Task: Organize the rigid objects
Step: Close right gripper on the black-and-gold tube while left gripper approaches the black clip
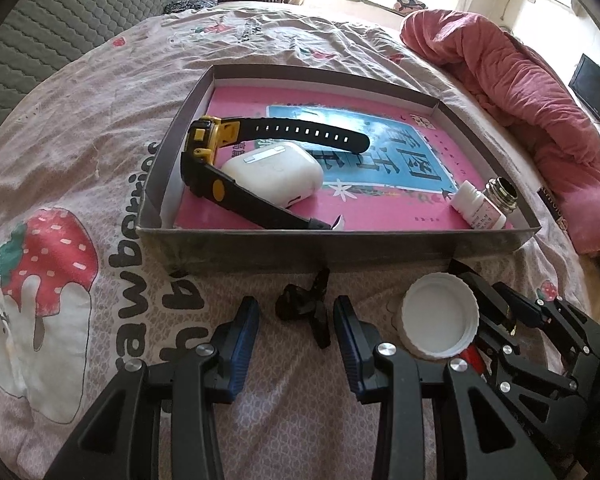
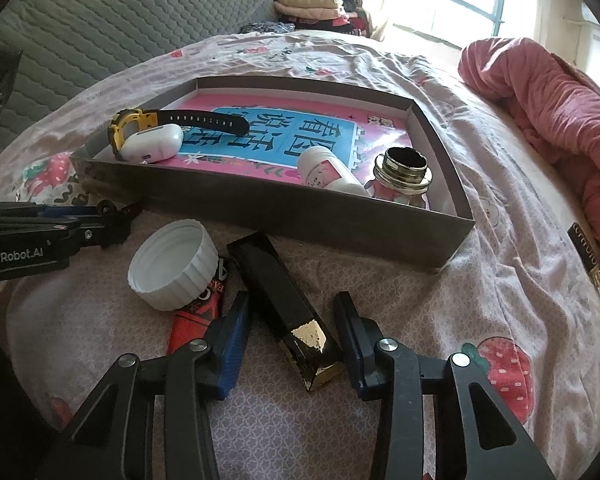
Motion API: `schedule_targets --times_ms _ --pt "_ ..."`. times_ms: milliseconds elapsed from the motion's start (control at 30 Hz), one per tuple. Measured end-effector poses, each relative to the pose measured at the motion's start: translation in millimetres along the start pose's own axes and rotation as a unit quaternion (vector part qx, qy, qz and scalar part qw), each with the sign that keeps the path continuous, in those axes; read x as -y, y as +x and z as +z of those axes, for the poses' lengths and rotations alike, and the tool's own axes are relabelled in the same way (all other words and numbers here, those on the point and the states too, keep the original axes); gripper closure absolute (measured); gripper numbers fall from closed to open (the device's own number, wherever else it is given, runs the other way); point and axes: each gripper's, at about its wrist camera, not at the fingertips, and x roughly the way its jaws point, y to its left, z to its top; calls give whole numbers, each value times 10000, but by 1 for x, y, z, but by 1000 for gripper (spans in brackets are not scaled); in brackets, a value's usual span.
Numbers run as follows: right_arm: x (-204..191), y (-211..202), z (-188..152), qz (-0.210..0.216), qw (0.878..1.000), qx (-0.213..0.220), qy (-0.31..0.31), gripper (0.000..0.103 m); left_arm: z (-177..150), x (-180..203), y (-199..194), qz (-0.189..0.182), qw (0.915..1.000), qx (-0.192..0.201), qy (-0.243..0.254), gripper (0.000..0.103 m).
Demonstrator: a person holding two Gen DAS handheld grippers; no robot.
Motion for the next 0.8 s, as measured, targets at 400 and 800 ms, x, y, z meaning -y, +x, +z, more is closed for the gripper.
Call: schedule_targets --times_ms 400,800 --pt "4 3 3 300 9995 -38 -12 70 3 3 8 145 9998 58 88 64" --pt "23 -8 0 515 9971 -63 549 80 7 7 13 231 9992 62 332 72"
